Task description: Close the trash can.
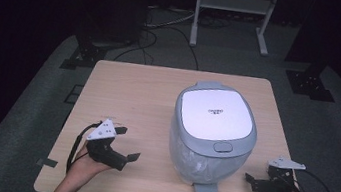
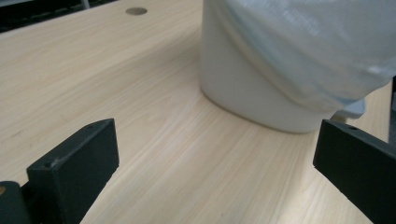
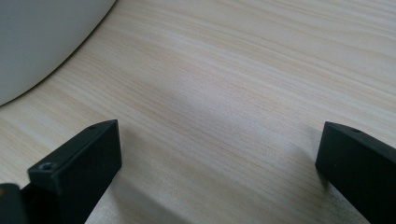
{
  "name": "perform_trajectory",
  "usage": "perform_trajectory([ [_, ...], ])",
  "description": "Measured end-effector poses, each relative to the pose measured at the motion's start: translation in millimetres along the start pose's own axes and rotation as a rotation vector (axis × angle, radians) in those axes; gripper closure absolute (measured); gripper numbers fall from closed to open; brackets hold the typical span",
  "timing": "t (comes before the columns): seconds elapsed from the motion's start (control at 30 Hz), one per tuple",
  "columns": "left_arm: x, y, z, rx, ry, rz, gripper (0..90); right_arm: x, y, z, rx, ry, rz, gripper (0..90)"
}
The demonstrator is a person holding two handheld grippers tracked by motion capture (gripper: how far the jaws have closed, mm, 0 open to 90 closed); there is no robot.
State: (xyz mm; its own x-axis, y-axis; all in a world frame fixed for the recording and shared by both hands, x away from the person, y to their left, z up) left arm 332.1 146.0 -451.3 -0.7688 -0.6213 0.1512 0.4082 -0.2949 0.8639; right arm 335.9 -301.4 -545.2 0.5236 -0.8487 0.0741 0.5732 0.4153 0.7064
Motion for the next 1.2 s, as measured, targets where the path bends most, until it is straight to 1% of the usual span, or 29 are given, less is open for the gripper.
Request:
perform_trajectory([
  [0.1,-5.4,-8.2,0.0,-0.007,0.018,0.010,0.0,0.0,0.0,0.0,0.000,0.000,0.000,0.0],
  [0.23,-11.2,-18.9,0.6,-0.031,0.034,0.017,0.0,0.0,0.0,0.0,0.000,0.000,0.000,0.0],
  [0.43,-21.8,-35.2,0.1,-0.065,0.067,0.020,0.0,0.0,0.0,0.0,0.000,0.000,0.000,0.0],
  [0.6,-29.6,-47.2,-1.3,-0.103,0.103,0.012,0.0,0.0,0.0,0.0,0.000,0.000,0.000,0.0],
  [0.67,-32.7,-53.1,-2.3,-0.127,0.114,0.011,0.0,0.0,0.0,0.0,0.000,0.000,0.000,0.0],
  [0.8,-38.8,-63.7,-4.6,-0.164,0.127,0.023,0.0,0.1,0.1,0.0,0.001,0.000,0.001,0.0],
  [0.93,-45.9,-74.5,-5.8,-0.207,0.155,0.021,0.0,0.0,0.0,0.0,0.000,0.000,0.000,0.0],
  [1.0,-47.4,-78.1,-6.0,-0.218,0.155,0.025,0.0,0.0,0.0,0.0,0.000,0.000,0.000,0.0],
  [1.03,-47.6,-80.2,-6.5,-0.223,0.151,0.034,0.0,0.0,0.0,0.0,0.000,0.000,0.000,0.0],
  [1.2,-48.8,-86.5,-7.4,-0.244,0.155,0.031,0.0,0.0,0.0,0.0,0.000,0.000,0.000,0.0],
])
Point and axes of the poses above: each handheld gripper's, and its own axes: z roughly backward along the jaws, y roughly out of its top, x roughly to its right, the point moved 8 cm from there along -z, roughly forward along the jaws, and after that the axes turned 7 degrees about z, right-handed, at the moved point
